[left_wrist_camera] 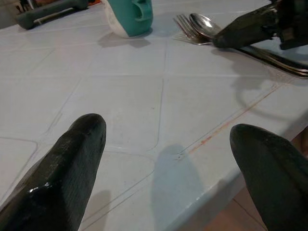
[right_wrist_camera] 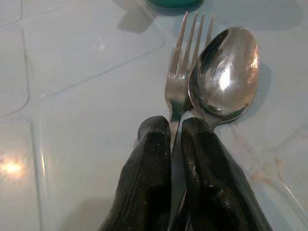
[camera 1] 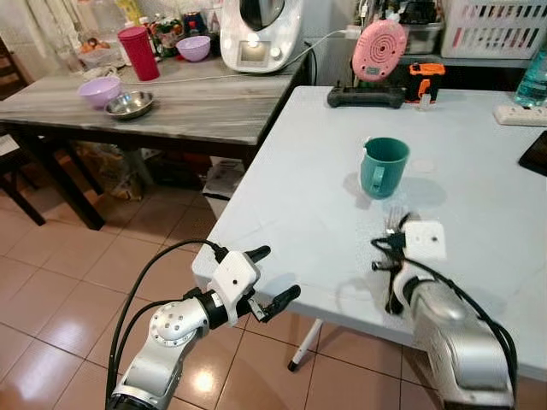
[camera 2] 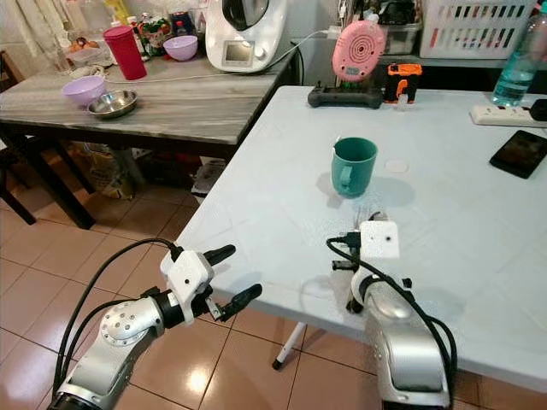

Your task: Setting the table

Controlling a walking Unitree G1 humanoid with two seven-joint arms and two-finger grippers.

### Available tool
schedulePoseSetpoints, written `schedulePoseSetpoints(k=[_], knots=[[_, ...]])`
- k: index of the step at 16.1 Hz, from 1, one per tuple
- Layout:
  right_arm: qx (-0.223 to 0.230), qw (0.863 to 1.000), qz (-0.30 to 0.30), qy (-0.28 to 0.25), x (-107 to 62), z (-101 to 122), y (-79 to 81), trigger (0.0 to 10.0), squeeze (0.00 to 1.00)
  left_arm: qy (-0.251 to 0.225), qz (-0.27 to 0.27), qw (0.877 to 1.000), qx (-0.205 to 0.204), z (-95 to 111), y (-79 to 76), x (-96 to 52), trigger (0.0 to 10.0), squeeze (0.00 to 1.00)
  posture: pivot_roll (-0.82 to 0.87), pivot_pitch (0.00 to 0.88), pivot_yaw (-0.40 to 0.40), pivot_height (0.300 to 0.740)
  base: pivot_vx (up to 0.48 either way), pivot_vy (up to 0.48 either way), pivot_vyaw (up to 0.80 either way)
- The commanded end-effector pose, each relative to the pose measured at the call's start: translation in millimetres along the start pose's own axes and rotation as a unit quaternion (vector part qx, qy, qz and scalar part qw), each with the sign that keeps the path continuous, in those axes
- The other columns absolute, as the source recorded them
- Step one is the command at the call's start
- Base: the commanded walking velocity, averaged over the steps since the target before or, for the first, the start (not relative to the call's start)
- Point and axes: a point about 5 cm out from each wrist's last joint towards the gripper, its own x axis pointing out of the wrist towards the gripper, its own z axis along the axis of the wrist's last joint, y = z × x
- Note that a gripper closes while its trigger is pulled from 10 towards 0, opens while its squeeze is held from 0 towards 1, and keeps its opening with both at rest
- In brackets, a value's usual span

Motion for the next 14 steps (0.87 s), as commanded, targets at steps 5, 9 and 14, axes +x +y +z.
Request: schedulePoseSetpoints(k=[5,9,14], knots=[[0.005,0.997,0.001,0.078,-3.7,-32,0.8,10.0,1.0,0.001,-0.001,1.0,0.006,1,-0.2,1.2,10.0,0.0,-0.34,0.035,0.112,0.74,0.0,0.0,0.0],[0.003,0.999,-0.009,0.046,5.0,-13,-2.3,10.0,1.0,0.0,0.001,1.0,0.007,2,0.6,3.0,10.0,0.0,-0.34,0.03,0.115,0.74,0.0,0.0,0.0],[-0.002,1.0,0.001,0.02,10.8,8,-0.4,10.0,1.0,0.0,0.007,1.0,0.005,2,0.5,2.9,10.0,0.0,-0.33,0.03,0.11,0.74,0.0,0.0,0.0]])
